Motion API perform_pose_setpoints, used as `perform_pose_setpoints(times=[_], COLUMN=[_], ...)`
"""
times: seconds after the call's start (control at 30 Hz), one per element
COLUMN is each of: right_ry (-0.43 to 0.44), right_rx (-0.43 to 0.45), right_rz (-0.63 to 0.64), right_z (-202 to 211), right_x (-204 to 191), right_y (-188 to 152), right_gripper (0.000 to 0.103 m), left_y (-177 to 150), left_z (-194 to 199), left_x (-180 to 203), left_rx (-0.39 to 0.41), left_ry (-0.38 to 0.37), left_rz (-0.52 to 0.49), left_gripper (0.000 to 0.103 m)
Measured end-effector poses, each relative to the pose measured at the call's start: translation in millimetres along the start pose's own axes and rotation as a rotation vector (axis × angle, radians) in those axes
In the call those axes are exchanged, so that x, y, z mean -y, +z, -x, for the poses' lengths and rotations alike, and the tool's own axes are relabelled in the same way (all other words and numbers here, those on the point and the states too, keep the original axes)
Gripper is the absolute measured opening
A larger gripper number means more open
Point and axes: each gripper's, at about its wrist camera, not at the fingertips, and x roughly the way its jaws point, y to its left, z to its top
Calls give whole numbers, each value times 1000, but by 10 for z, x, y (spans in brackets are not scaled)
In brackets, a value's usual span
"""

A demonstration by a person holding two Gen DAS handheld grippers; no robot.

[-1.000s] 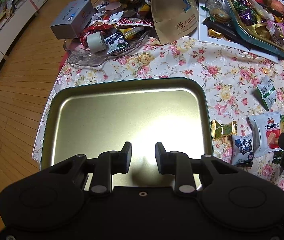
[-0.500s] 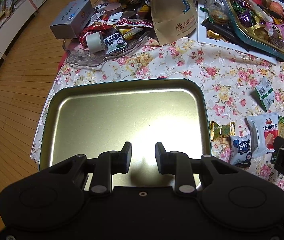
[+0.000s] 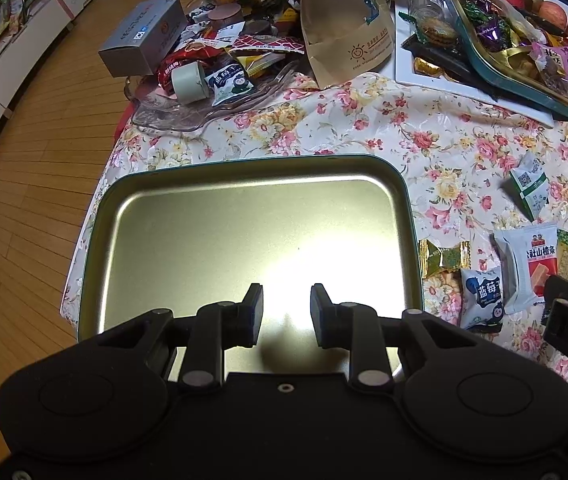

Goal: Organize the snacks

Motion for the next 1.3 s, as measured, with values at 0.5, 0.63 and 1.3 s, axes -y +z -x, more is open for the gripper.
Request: perform_pose_setpoints(times=[0.5, 0.63, 1.3], right_ry=[16, 21, -28], right_rx=[-47, -69, -177], right_rz=[-10, -19, -426], right_z=[-58, -109, -550], right_x=[-9, 37, 1553], right_y=[15, 21, 102], right_gripper=[77, 77, 77], left_y=[7, 8, 125], left_z=[1, 20, 44], left_x=[25, 72, 745], left_rx=[-14, -16, -84], left_ry=[-19, -33, -144], left_rz=[-5, -18, -101], left_gripper=[36, 36, 36])
